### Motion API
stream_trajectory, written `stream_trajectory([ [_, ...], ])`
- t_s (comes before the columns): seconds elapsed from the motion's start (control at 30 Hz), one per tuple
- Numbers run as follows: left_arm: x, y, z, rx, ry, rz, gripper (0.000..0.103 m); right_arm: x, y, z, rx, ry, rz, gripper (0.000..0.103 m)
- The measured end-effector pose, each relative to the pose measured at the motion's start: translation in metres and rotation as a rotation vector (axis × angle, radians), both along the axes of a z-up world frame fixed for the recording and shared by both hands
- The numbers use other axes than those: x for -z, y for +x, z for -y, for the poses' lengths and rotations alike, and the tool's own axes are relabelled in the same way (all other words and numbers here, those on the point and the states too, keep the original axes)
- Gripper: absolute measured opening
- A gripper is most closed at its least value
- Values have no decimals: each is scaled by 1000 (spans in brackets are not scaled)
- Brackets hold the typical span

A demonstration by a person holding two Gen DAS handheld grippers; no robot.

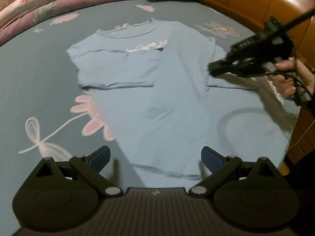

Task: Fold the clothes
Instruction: 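Lay the shirt side over the shirt front and open the right gripper, then raise the right gripper away from the folded shirt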

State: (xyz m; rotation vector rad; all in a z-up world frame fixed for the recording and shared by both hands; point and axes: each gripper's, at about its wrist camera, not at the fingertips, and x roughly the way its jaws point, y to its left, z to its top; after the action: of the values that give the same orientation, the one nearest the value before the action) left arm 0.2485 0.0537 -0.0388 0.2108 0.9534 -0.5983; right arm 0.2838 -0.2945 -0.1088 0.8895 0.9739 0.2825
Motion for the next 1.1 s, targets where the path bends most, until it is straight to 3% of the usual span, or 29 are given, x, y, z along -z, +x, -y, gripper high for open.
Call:
stream_trajectory([
  [0.13, 1, 4, 15, 7, -9, 6, 99, 5, 6, 0, 45, 34, 2, 17],
  [0.23, 3, 7, 25, 15, -10, 3, 99, 6, 2, -1, 57, 16, 10, 4],
  [0.43, 14, 7, 30, 14, 17, -39, 99, -10, -12, 4, 26, -56, 14, 4],
  [0.53, 17, 8, 28, 5, 48, -49, 98, -15, -13, 9, -24, -110, -26, 11],
  [0.67, 5, 15, 27, -6, 8, -12, 99, -51, -10, 15, -35, -296, 119, 27],
  [0.73, 3, 23, 36, -7, -17, 3, 98, -60, 4, 12, -49, -420, 184, 28],
  [0.87, 11, 35, 63, 42, -43, 2, 98, -50, 41, 6, -115, -561, 275, 28],
  [0.97, 23, 30, 62, 14, -36, -23, 98, -31, 54, 10, -175, -731, 230, 23],
  [1.1, 27, 21, 58, -18, 8, -52, 99, -35, 45, 31, -193, -732, 206, 27],
])
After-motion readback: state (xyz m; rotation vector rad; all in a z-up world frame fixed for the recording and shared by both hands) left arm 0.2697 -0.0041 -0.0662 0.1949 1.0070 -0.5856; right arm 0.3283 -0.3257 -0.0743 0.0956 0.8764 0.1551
